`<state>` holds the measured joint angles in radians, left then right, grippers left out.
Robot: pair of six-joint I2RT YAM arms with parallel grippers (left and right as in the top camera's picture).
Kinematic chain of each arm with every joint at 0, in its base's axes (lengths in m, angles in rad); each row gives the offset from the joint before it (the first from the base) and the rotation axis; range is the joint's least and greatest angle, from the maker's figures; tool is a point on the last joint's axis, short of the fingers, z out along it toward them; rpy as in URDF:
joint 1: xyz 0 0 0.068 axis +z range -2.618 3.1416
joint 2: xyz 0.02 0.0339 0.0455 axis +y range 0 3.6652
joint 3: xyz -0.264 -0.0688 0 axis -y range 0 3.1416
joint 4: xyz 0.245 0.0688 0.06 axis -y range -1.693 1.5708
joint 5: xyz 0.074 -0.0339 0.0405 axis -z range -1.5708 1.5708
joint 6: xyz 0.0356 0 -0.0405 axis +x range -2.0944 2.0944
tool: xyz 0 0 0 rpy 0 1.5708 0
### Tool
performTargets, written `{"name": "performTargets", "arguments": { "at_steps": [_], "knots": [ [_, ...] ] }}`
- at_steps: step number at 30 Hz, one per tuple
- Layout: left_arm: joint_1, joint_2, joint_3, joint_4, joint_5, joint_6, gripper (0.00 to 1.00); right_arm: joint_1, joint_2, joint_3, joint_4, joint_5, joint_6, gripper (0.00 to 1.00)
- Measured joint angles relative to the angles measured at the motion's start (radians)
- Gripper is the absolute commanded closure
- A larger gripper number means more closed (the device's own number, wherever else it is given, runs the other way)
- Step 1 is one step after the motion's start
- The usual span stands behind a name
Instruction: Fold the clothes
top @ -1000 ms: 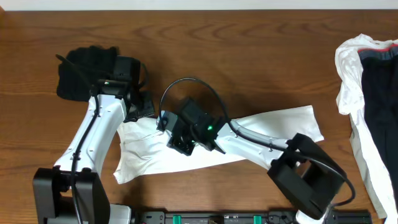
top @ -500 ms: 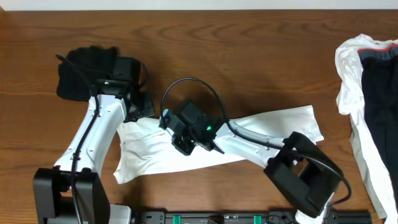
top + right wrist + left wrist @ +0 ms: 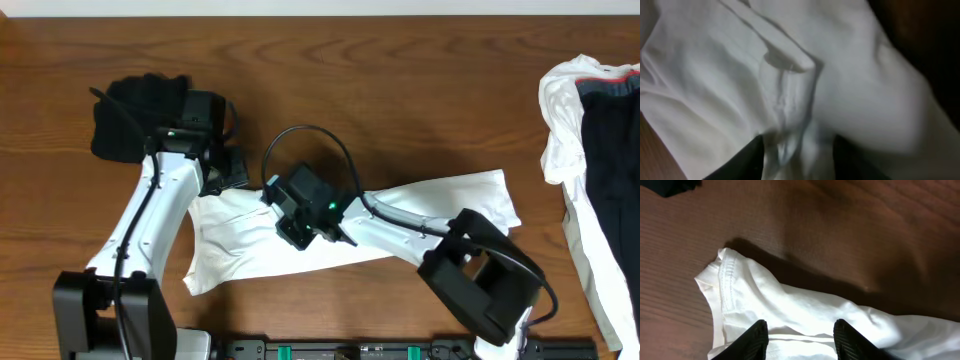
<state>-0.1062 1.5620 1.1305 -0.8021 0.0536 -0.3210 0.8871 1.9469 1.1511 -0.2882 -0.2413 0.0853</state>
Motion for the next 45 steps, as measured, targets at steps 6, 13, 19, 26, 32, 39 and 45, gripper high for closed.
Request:
{"name": "performTargets", "arguments": {
  "at_steps": [6, 13, 19, 26, 32, 39, 45],
  "knots": [
    [0.0, -0.07, 0.019, -0.025, 0.073, 0.0, 0.55, -0.061, -0.145, 0.003, -0.076, 0.017, 0.005, 0.41],
    [-0.019, -0.077, 0.031, -0.129, 0.148, 0.0, 0.55, -0.262, -0.329, 0.027, -0.302, 0.042, 0.009, 0.4],
    [-0.054, -0.077, 0.029, -0.205, 0.163, -0.006, 0.55, -0.511, -0.356, 0.027, -0.564, 0.083, 0.01, 0.39],
    [-0.058, -0.077, -0.027, -0.293, 0.151, -0.073, 0.55, -0.703, -0.356, 0.027, -0.659, 0.154, 0.01, 0.37],
    [-0.058, -0.077, -0.149, -0.222, 0.058, -0.177, 0.55, -0.791, -0.354, 0.026, -0.65, 0.179, 0.01, 0.36],
    [-0.058, -0.077, -0.288, -0.071, 0.021, -0.213, 0.55, -0.804, -0.354, 0.026, -0.642, 0.187, 0.01, 0.35],
    [-0.058, -0.077, -0.365, 0.016, 0.014, -0.238, 0.55, -0.804, -0.354, 0.026, -0.642, 0.187, 0.01, 0.35]
  ]
}}
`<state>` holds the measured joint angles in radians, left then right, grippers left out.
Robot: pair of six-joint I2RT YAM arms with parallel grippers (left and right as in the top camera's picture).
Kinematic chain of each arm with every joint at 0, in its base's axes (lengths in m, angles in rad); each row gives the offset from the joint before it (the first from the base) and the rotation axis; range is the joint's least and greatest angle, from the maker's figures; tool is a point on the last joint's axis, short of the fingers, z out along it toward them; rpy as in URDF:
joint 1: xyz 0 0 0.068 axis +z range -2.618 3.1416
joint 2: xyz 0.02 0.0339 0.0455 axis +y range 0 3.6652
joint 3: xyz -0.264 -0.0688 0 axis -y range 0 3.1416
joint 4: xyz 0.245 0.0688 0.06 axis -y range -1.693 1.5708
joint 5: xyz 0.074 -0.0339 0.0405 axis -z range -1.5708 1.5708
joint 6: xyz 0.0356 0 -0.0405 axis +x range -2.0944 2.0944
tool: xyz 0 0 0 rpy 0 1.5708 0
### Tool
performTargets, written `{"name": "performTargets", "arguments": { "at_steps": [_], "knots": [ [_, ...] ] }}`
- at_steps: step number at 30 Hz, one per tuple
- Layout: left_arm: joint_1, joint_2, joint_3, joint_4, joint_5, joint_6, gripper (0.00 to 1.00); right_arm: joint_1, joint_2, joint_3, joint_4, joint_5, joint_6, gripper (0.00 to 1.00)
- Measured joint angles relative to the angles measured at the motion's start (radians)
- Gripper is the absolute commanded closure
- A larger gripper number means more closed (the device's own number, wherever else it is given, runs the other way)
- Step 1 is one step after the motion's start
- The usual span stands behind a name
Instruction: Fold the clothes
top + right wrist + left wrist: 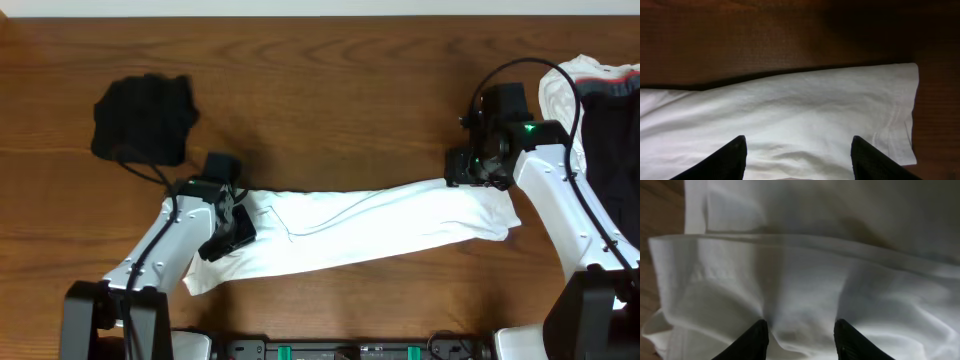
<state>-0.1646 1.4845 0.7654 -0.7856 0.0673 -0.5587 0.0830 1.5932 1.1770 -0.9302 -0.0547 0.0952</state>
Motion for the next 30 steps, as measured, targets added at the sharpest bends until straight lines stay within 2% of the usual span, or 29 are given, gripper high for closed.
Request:
{"name": "performTargets", "arguments": {
  "at_steps": [7, 10, 15, 23, 27, 30],
  "knots": [
    [0.0, 0.012, -0.032, 0.114, -0.021, -0.013, 0.55, 0.0, 0.001, 0.0, 0.0, 0.003, 0.0, 0.34],
    [0.0, 0.029, -0.034, 0.208, -0.03, 0.006, 0.55, 0.0, 0.001, 0.0, -0.001, 0.027, 0.002, 0.25],
    [0.0, 0.047, -0.034, 0.322, -0.043, 0.049, 0.55, -0.007, 0.001, 0.0, -0.019, 0.09, 0.02, 0.23],
    [0.0, 0.05, -0.034, 0.428, -0.046, 0.138, 0.55, -0.135, 0.003, 0.0, -0.019, 0.14, 0.036, 0.2],
    [0.0, 0.05, -0.034, 0.43, -0.046, 0.164, 0.55, -0.197, 0.018, -0.003, 0.001, 0.136, 0.031, 0.22],
    [0.0, 0.05, -0.028, 0.417, -0.045, 0.174, 0.55, -0.235, 0.041, -0.02, 0.018, 0.087, 0.003, 0.32]
  ]
}}
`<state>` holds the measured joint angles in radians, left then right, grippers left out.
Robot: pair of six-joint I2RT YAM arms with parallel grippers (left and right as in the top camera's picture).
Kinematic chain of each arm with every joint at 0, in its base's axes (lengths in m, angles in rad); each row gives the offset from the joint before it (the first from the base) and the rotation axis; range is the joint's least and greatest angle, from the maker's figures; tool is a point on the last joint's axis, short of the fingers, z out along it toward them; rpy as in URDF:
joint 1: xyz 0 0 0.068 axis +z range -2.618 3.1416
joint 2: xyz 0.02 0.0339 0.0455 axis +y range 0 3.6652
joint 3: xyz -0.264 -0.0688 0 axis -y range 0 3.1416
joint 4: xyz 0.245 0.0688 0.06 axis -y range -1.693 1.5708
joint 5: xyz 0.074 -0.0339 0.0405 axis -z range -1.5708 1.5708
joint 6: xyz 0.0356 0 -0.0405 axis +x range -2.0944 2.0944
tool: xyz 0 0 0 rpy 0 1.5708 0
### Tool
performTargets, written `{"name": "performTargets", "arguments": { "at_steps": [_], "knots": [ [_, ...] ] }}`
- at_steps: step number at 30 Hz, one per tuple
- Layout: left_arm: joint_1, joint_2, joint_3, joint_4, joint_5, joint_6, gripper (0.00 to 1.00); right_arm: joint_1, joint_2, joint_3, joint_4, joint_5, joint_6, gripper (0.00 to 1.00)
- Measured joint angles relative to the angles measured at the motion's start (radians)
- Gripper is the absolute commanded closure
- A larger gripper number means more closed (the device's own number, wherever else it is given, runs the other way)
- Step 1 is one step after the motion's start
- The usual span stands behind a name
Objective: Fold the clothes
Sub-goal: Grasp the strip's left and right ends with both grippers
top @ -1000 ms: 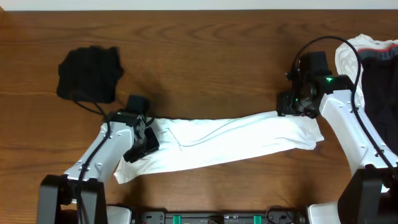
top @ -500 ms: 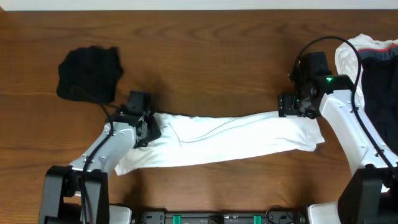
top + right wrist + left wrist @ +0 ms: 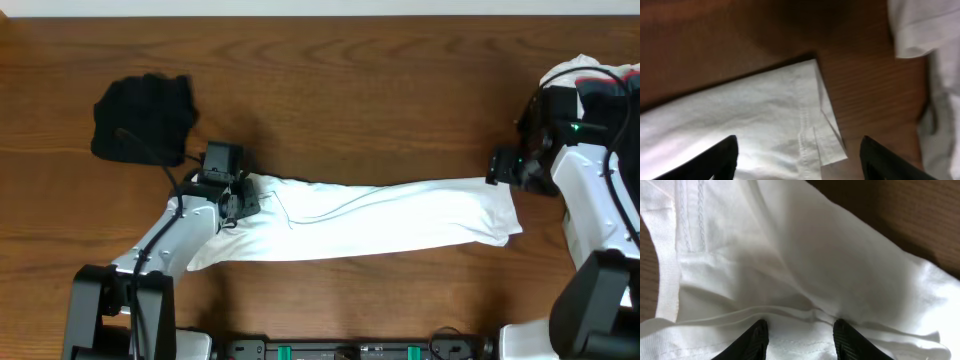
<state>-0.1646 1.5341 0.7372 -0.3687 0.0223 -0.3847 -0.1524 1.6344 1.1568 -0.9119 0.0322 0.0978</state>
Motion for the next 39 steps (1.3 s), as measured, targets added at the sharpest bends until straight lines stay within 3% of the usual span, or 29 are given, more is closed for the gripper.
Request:
{"name": "performTargets", "arguments": {
  "at_steps": [5, 16, 22, 32, 33, 35, 39],
  "knots": [
    [0.0, 0.002, 0.062, -0.066, 0.0, 0.003, 0.55, -0.018, 0.047, -0.018, 0.006, -0.062, -0.042, 0.54],
    [0.0, 0.002, 0.124, -0.129, 0.0, 0.016, 0.55, -0.091, 0.12, -0.053, 0.095, -0.116, -0.046, 0.57],
    [0.0, 0.002, 0.124, -0.146, 0.0, 0.016, 0.55, -0.163, 0.126, -0.06, 0.131, -0.2, -0.052, 0.73],
    [0.0, 0.002, 0.124, -0.156, 0.0, 0.016, 0.55, -0.234, 0.126, -0.163, 0.228, -0.335, -0.08, 0.73],
    [0.0, 0.002, 0.124, -0.159, 0.0, 0.016, 0.55, -0.238, 0.126, -0.165, 0.229, -0.341, -0.082, 0.77],
    [0.0, 0.002, 0.124, -0.164, 0.0, 0.016, 0.55, -0.246, 0.126, -0.166, 0.231, -0.351, -0.09, 0.99],
    [0.0, 0.002, 0.124, -0.164, 0.0, 0.016, 0.55, -0.249, 0.126, -0.166, 0.233, -0.361, -0.09, 0.99]
  ]
}}
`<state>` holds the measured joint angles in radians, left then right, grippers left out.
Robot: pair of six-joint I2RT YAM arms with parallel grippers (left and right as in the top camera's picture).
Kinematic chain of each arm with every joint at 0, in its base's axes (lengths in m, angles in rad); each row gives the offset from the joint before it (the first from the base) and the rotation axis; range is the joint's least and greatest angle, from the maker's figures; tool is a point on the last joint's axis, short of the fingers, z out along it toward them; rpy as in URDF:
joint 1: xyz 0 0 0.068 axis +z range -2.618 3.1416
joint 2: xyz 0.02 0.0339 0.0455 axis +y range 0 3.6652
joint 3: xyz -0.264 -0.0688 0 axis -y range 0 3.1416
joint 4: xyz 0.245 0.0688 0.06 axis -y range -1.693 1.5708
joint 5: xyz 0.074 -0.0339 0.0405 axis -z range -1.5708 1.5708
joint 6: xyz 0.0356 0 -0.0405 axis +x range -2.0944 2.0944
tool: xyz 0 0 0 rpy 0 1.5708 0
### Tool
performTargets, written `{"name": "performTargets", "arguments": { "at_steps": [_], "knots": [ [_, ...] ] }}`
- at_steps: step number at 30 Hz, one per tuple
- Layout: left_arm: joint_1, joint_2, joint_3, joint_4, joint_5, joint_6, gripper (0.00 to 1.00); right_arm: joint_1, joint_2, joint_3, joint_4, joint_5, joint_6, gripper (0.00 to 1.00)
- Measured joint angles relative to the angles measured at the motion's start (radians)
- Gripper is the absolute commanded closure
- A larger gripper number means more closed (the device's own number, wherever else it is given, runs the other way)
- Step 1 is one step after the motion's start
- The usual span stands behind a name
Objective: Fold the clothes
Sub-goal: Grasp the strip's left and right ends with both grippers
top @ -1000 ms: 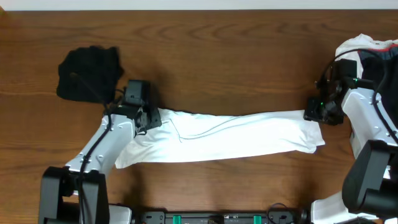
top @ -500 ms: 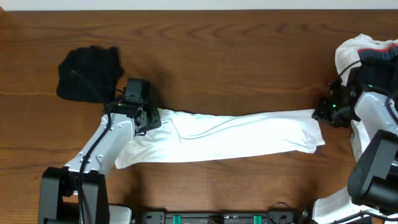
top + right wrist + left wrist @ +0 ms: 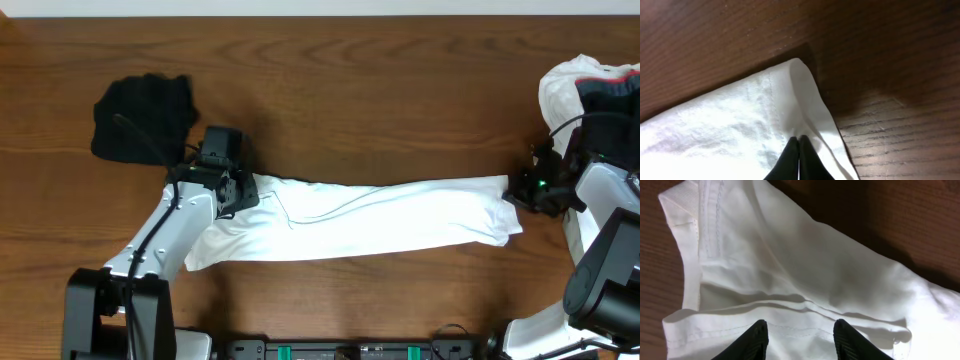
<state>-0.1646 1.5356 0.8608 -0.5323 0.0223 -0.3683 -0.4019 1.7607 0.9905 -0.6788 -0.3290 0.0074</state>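
Note:
A white garment lies stretched in a long band across the wooden table. My left gripper is over its left end, near the stitched hem. In the left wrist view this gripper is open, with both fingertips resting against the cloth. My right gripper is at the band's right end. In the right wrist view it is shut on the garment's folded corner.
A crumpled black cloth lies at the back left, just behind the left arm. A pile of white and dark navy clothes sits at the right edge, close behind the right arm. Bare wooden table lies behind the band.
My right gripper was open just off the garment's right corner and is now shut on that corner. The left gripper has shifted slightly at the left end and stays open.
At first both grippers were over the left and middle of a loosely spread white garment. Then it lay as a long band, with my right gripper open at its right end and the left on its left end. Now the right gripper holds the right corner.

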Motion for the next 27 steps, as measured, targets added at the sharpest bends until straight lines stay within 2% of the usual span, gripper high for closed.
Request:
{"name": "performTargets", "arguments": {
  "at_steps": [11, 21, 22, 23, 24, 26, 27],
  "knots": [
    [0.0, 0.0, 0.0, -0.001, 0.0, 0.0, 0.55, 0.0, 0.0, -0.002, 0.093, -0.107, -0.05, 0.99],
    [0.0, 0.0, 0.0, 0.002, 0.0, 0.0, 0.55, 0.0, 0.0, -0.003, 0.174, -0.128, -0.082, 0.99],
    [0.0, 0.0, 0.0, 0.002, 0.0, 0.0, 0.55, 0.0, 0.0, -0.003, 0.175, -0.127, -0.085, 0.95],
    [0.0, 0.0, 0.0, 0.003, 0.0, 0.0, 0.55, 0.0, 0.0, -0.003, 0.175, -0.127, -0.088, 0.87],
    [0.0, 0.0, 0.0, 0.002, 0.0, 0.0, 0.55, 0.0, 0.0, -0.003, 0.174, -0.128, -0.089, 0.7],
    [0.0, 0.0, 0.0, 0.003, 0.0, 0.0, 0.55, 0.0, 0.0, -0.003, 0.168, -0.127, -0.096, 0.46],
    [0.0, 0.0, 0.0, 0.003, 0.0, 0.0, 0.55, 0.0, 0.0, -0.003, 0.163, -0.125, -0.097, 0.43]
  ]
}}
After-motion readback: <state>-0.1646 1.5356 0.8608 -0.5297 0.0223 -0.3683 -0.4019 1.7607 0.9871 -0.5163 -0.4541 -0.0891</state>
